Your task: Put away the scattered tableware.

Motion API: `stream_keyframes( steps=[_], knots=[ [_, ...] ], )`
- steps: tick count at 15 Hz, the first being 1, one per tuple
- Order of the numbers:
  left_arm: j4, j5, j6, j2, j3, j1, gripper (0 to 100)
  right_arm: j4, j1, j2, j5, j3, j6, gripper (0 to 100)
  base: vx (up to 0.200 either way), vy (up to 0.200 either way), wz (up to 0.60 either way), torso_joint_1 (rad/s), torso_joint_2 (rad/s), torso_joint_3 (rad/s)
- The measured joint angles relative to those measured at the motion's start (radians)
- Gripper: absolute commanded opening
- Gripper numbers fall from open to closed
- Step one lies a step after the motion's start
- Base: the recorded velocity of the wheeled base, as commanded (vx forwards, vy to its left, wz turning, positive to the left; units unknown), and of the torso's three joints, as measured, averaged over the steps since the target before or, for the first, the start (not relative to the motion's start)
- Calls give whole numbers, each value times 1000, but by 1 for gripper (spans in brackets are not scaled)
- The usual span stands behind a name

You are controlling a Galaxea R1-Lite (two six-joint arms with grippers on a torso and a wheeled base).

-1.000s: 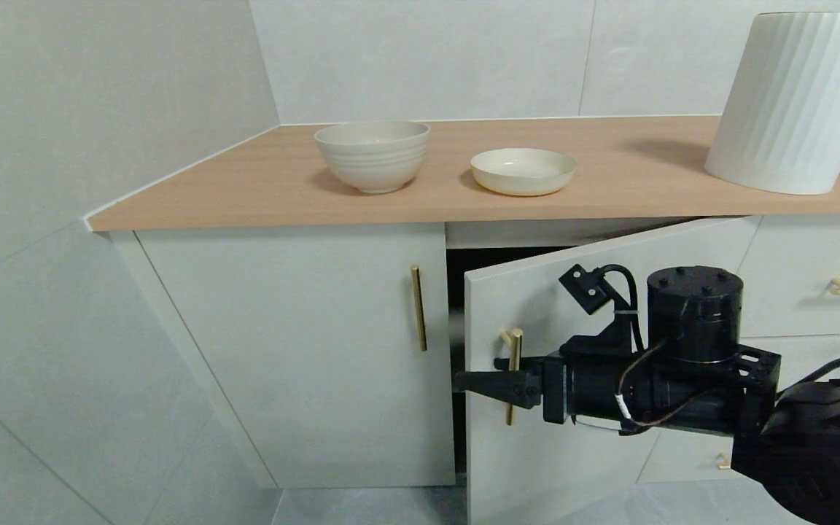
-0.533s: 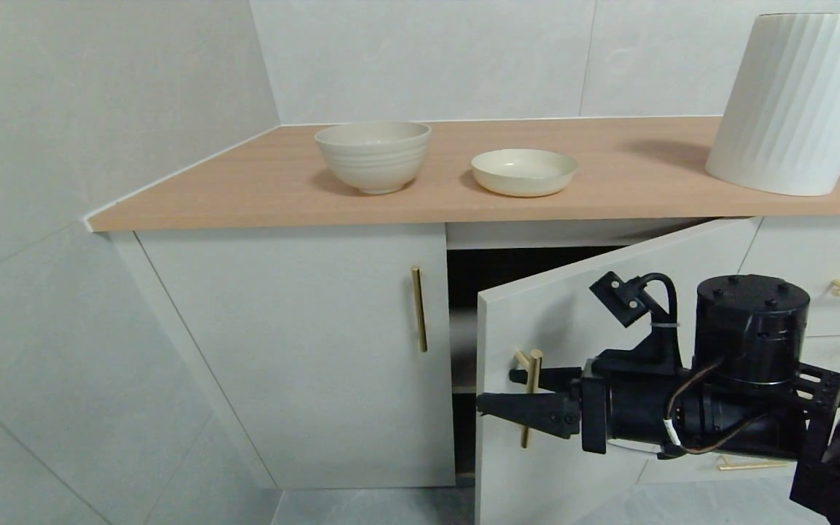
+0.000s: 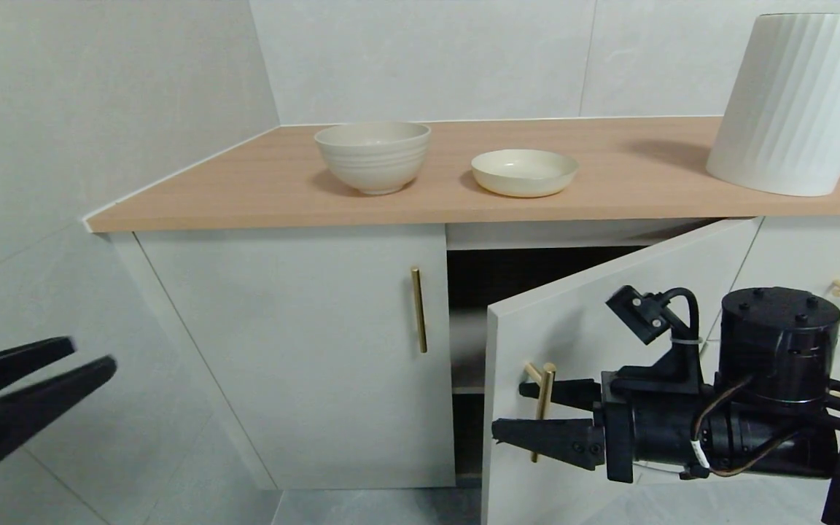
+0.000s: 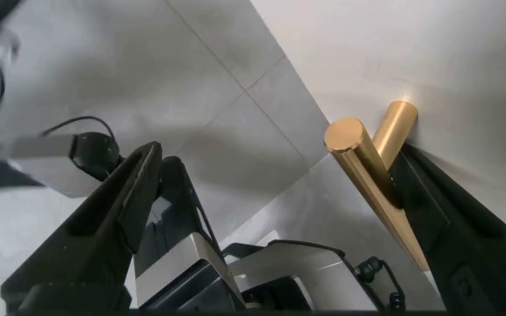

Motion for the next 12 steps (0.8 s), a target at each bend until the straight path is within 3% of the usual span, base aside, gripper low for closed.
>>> stream_keyframes(
  steps=[1,2,4,5,7,9,12],
  knots=[
    [-30,-4,-41,95,-41,-59,0,1,0,-2,1,4,0,100,0,0,0,0,0,0],
    [-51,-10,-113,186,-80,-139,0,1,0,-4,1,7,0,100,0,0,0,0,0,0],
    [-86,-32,-297,329,-137,-280,0,7,-8,-12,5,11,3,100,0,0,0,0,0,0],
    [-98,-56,-359,392,-154,-328,0,8,-12,-17,6,13,3,100,0,0,0,0,0,0],
    [-107,-123,-404,487,-167,-369,0,11,-19,-27,7,16,4,100,0,0,0,0,0,0],
    [-131,-177,-413,566,-172,-382,0,11,-22,-33,6,21,3,100,0,0,0,0,0,0],
    [-229,-196,-414,666,-174,-410,0,11,-24,-45,3,25,3,100,0,0,0,0,0,0]
  ],
)
